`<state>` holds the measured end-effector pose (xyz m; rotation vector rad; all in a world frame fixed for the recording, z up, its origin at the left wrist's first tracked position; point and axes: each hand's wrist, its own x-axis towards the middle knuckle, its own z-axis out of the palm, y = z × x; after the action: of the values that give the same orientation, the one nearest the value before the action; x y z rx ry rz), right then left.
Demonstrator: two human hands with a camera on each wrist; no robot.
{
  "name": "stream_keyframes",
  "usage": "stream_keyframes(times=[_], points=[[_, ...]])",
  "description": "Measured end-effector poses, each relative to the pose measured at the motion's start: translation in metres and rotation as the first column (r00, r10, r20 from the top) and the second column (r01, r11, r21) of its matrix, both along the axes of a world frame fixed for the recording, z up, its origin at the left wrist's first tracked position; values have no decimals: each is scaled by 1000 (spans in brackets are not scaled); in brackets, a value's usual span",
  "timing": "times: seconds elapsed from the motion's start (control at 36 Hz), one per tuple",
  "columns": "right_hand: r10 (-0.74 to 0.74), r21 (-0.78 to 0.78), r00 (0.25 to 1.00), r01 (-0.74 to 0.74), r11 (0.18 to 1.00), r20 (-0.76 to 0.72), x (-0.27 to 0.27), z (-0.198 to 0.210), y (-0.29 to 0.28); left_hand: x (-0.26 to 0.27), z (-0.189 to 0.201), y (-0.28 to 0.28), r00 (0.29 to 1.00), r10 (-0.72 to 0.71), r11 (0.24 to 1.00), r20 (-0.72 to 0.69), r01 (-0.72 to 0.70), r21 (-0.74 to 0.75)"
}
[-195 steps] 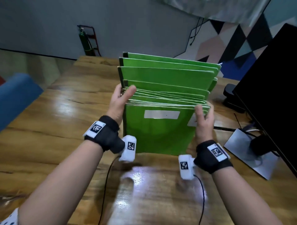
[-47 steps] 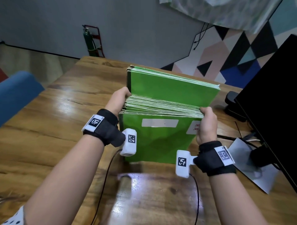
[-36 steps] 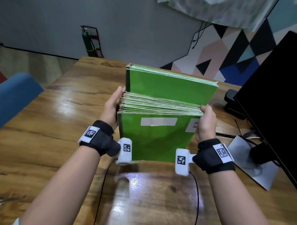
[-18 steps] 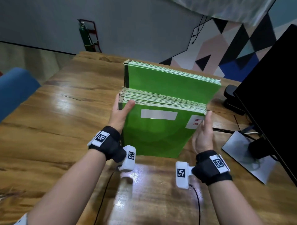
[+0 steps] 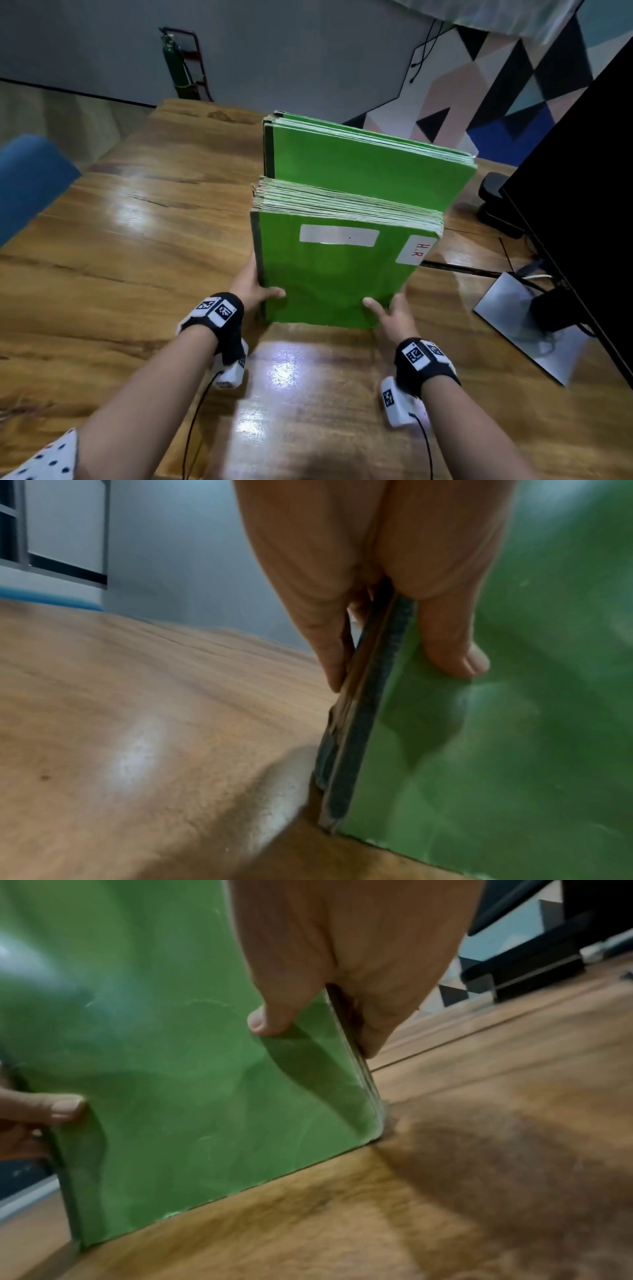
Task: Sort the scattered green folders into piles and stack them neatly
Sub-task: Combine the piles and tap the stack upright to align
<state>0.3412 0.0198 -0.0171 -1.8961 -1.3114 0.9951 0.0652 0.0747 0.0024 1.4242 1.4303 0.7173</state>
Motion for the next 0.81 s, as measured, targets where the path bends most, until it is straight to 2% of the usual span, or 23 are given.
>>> stream_keyframes(times=[0.06,0.17,0.25,0.36,0.44,0.5,0.61,0.69,0.81], points=[[-53,52,998,50,997,44,-2,-3,2,3,-1,3,998,60,997,-3,-60,39],[-89,106,994,82,991,64,-1,-3,8,6,1,12,995,81,995,-56,-78,62],[-103,114,994,101,988,20,4,4,11,10,8,23,996,34,999,-82,-35,-19],[-176,114,980,186,976,-98,24,8,7,29,23,30,977,-79,971,-198,30,-236],[-313,-11,916,321,947,-251,47,6,9,51,27,27,942,-202,927,-268,95,-363],[-372,-118,883,352,928,-286,62,6,10,69,32,19,901,-281,888,-329,114,-446],[-436,-274,880,380,884,-188,86,-3,2,99,22,8,838,-367,847,-405,121,-517],[-465,-356,875,397,846,-130,99,-22,-7,114,8,4,832,-392,817,-392,119,-565],[-491,-366,866,429,826,-93,109,-36,-10,131,-3,4,841,-372,832,-392,114,-544]])
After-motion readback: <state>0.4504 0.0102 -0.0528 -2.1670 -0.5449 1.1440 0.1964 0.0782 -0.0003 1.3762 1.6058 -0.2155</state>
